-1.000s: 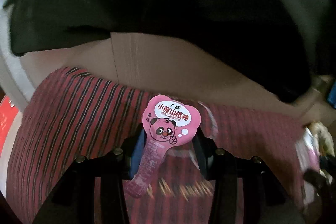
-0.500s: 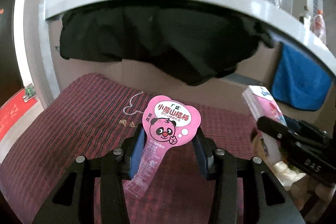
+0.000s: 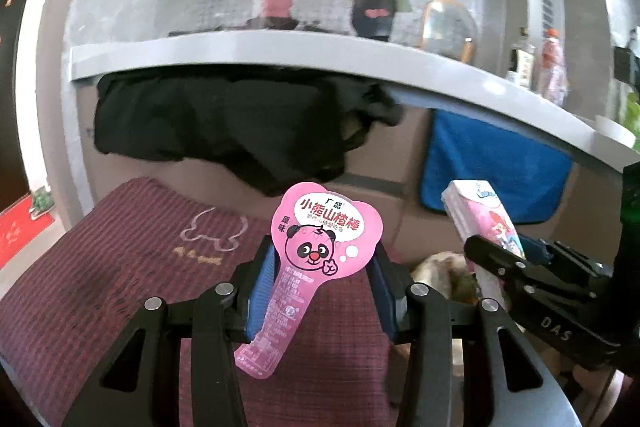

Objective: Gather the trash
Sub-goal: 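Carry the candy wrapper in the left gripper to the bin while the right gripper carries the tissue pack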

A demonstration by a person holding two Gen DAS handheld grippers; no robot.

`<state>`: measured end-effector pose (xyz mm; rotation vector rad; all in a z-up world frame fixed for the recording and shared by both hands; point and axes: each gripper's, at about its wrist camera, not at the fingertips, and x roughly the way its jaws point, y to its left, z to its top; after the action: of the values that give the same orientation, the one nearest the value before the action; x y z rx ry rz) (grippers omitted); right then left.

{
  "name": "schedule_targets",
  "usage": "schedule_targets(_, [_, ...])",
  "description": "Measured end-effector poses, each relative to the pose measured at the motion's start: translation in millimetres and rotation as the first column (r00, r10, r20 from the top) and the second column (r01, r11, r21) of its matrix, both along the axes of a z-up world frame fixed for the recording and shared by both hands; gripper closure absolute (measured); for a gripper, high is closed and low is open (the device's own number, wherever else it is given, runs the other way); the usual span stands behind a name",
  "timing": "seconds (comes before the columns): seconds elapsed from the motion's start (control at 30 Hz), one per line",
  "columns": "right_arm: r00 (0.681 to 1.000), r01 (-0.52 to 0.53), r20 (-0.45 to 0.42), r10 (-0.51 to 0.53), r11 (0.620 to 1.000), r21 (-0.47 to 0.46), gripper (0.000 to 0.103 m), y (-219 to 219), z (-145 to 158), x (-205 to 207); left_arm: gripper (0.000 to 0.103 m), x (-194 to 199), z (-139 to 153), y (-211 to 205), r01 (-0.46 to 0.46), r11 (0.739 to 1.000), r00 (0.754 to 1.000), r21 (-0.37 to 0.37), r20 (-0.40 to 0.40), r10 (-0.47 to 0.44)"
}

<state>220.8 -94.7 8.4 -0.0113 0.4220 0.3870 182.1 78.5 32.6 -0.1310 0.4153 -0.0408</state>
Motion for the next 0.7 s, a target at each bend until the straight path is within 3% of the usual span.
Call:
schedule_targets(0.23, [0.996,0.072,0.049,-0.072,0.997,0.001,0.060,-50,10,-18,0.058,-6,10,-51,0.053,0.998,0.997,0.035,0.045,-0.055])
schedule_targets(0.7, [0.972,0.223,0.069,-0.223,0.975,0.003,0.060,-127,3,-14,0.058,34,-3,-132,0.171,0.984,0.985,0.046,0.027,-0.172])
